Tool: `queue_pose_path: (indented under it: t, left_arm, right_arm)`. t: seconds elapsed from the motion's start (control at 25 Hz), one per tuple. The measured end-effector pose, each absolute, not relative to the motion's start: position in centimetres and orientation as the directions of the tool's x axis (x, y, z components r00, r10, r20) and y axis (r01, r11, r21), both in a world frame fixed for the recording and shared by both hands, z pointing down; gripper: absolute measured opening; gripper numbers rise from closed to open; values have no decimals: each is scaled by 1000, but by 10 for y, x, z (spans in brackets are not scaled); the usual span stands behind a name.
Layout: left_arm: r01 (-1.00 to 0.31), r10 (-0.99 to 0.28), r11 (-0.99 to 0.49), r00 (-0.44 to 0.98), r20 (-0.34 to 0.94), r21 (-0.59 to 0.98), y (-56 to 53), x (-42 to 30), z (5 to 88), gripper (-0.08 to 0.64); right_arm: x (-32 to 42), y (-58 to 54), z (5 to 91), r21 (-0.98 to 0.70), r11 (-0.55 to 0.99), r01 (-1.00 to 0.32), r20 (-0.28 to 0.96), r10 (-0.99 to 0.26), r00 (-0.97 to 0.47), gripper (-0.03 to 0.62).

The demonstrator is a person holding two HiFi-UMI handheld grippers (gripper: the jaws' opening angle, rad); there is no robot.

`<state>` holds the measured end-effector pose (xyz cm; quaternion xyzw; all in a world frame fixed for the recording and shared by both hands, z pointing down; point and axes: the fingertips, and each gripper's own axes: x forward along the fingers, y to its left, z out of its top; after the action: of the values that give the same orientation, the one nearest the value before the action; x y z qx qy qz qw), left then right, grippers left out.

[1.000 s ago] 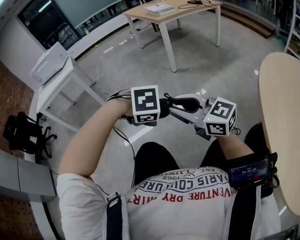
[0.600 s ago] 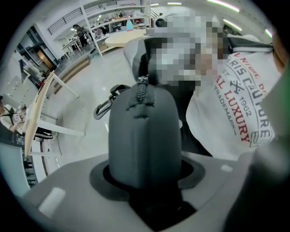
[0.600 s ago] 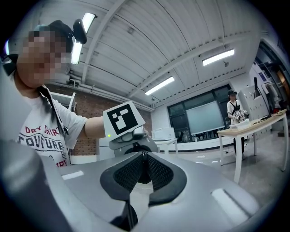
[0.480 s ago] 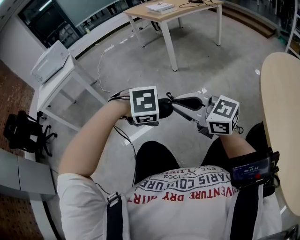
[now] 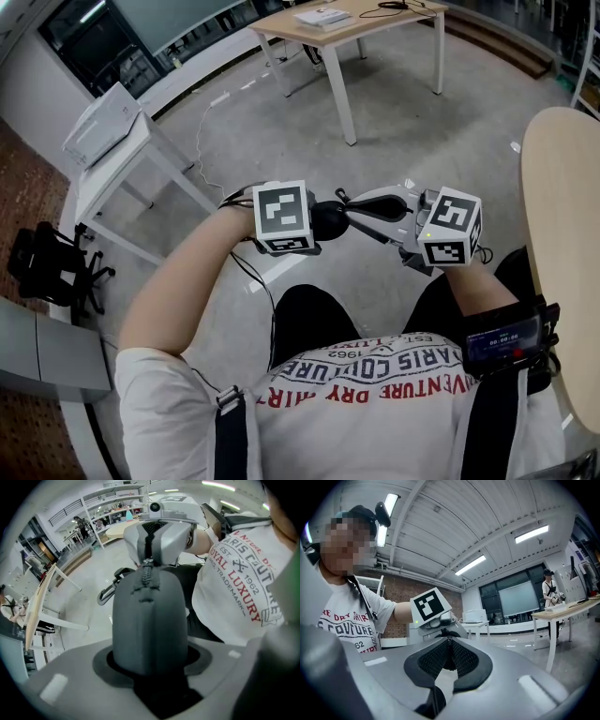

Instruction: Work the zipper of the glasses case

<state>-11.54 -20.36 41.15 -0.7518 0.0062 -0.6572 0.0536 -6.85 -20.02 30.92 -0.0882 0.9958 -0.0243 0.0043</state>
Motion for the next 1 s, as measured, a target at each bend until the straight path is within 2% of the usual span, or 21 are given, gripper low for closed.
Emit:
queue_pose_path:
  t: [0.28,1.0]
  left_arm:
    - [80,-70,-993,185,980,-86,-200,-110,411,245]
    - [64,70,-997,409,910,47,-178,-92,397,244]
  right_arm:
    - [-67,-196,306,-66,990,-127,9,-127,-992,20]
    - [-52,-188,300,-87,995,-38,20,-37,-999,20]
